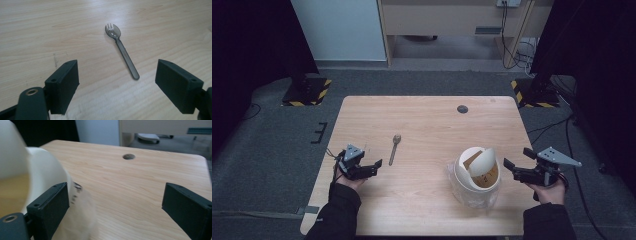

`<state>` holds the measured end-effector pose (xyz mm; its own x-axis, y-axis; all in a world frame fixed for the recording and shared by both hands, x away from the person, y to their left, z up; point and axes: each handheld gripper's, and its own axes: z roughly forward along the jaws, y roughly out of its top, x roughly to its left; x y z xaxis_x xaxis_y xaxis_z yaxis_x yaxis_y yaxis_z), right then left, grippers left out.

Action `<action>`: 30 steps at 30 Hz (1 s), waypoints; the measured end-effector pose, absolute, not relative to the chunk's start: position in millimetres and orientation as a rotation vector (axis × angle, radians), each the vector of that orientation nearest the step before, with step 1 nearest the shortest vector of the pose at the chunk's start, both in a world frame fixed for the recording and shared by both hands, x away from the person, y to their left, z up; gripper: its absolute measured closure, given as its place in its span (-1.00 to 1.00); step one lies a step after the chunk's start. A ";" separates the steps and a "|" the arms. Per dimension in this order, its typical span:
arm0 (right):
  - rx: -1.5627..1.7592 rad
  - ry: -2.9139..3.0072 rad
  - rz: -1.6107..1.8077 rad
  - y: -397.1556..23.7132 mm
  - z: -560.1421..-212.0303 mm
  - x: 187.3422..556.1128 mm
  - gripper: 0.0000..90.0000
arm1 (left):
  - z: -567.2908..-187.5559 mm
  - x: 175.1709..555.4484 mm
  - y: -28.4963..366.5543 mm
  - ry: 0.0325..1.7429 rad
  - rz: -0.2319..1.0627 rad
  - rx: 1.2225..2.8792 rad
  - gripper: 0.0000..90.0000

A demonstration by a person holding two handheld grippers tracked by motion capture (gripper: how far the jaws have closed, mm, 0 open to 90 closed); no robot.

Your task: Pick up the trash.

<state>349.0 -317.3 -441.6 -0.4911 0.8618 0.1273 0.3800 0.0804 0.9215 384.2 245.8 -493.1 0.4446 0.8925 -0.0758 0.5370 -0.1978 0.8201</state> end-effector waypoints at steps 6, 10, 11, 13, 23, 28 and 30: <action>1.290 1.875 1.322 -327.4 -456.1 352.3 -0.79 | -498.6 407.4 227.5 1.225 0.564 1.896 -0.47; 1.309 1.878 1.284 -330.9 -461.7 354.1 -0.76 | -508.6 420.2 211.6 1.238 0.554 1.932 -0.46; 1.314 1.883 1.273 -331.2 -463.5 354.7 -0.75 | -511.2 423.1 207.8 1.242 0.550 1.938 -0.45; 1.321 1.903 1.249 -331.7 -466.7 355.5 -0.73 | -517.8 428.5 200.2 1.234 0.546 1.953 -0.41; 1.320 1.929 1.236 -329.5 -470.7 359.8 -0.66 | -533.8 440.7 188.5 1.280 0.528 1.976 -0.13; 1.310 1.928 1.241 -328.8 -470.1 360.1 -0.63 | -534.6 437.6 183.9 1.286 0.595 1.980 0.16; 1.312 1.929 1.241 -328.7 -470.2 360.1 -0.62 | -534.6 436.4 181.2 1.287 0.600 1.975 0.34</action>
